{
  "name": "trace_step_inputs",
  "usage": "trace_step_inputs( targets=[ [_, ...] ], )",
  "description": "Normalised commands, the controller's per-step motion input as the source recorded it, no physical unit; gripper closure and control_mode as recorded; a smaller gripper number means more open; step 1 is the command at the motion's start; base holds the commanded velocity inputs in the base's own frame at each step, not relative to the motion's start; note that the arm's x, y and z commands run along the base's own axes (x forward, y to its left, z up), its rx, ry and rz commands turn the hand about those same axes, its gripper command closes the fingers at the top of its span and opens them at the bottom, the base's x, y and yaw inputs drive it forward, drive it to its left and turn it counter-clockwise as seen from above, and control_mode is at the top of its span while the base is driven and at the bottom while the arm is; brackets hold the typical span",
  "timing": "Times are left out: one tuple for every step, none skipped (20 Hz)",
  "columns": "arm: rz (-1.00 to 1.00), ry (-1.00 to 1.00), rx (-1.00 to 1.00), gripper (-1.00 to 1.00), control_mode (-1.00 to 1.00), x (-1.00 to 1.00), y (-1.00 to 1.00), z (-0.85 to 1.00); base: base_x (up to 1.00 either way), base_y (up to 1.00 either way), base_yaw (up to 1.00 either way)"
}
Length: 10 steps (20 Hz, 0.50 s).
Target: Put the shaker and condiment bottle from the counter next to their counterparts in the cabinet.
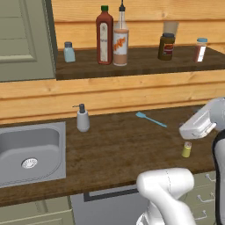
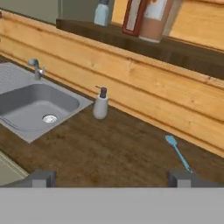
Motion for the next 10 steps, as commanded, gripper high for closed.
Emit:
trace_step_inputs(
  targets=[
    [-0.28,0.23,0.00,-1.00,-1.00,-0.18,-0.22,-0.26,0.00,0.00,0.00],
    [-0.29,0.23,0.00,-1.00,-1.00,-0.11,-0.26,-0.19,0.00,0.00,0.00],
    [-0.31,0.25,0.03,-1.00,-1.00,-0.06,-0.28,-0.12,0.00,0.00,0.00],
    [-0.32,0.25,0.05,-1.00,-1.00,-0.05,-0.31,-0.09,0.00,0.00,0.00],
    [-0.32,0.24,0.06,-1.00,-1.00,-0.02,-0.31,-0.03,0.00,0.00,0.00],
    [-0.32,0.21,0.06,-1.00,-1.00,0.00,-0.32,0.00,0.00,0.00,0.00],
    [-0.31,0.19,0.04,-1.00,-1.00,0.00,-0.34,0.00,0.00,0.00,0.00],
    [-0.31,0.15,0.03,-1.00,-1.00,0.00,-0.36,0.00,0.00,0.00,0.00],
    [-0.30,0.14,0.02,-1.00,-1.00,0.00,-0.41,0.00,0.00,0.00,0.00],
    [-0.30,0.16,0.00,-1.00,-1.00,0.00,-0.46,0.00,0.00,0.00,0.00]
  ],
)
